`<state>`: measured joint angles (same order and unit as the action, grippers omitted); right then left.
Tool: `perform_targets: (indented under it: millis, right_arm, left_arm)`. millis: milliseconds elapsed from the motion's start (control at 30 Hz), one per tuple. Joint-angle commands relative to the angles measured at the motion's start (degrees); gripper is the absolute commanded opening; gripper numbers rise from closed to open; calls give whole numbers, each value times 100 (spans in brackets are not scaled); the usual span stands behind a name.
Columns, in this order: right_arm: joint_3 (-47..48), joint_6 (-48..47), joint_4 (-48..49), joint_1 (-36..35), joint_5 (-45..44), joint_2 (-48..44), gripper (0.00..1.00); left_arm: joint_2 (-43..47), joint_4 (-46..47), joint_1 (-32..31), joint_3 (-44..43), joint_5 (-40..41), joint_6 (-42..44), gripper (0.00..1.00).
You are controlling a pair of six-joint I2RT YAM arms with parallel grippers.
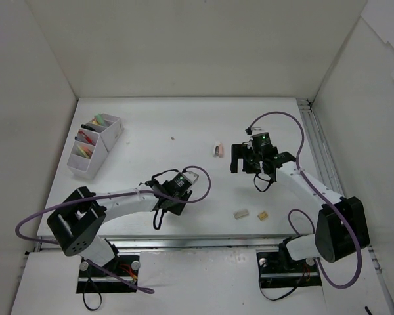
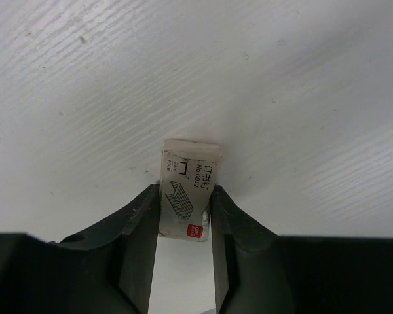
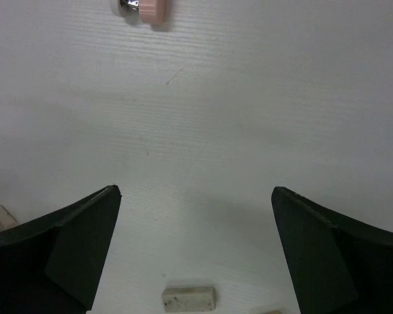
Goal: Sort the stationery into containers
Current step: Pick up the stationery from the center of the board, then place the stationery in the storage box.
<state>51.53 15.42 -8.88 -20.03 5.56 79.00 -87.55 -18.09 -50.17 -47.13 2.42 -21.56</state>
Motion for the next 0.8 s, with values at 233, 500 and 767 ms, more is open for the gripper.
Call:
perform_targets:
  millis: [233,500,767]
  right_arm:
    - [252,-118,53,105,-213,-157,98]
    - [735,-215,53,263,-222,291,98]
    - [1228,-127,45,526,-258,713,98]
  left_arm:
    - [441,-414,1157,-1077,1154,327,0]
    - [-393,-933,2704,-3581,1165,1049,0]
    - [-2449,-2329,4006,-7289,1435,-84,0]
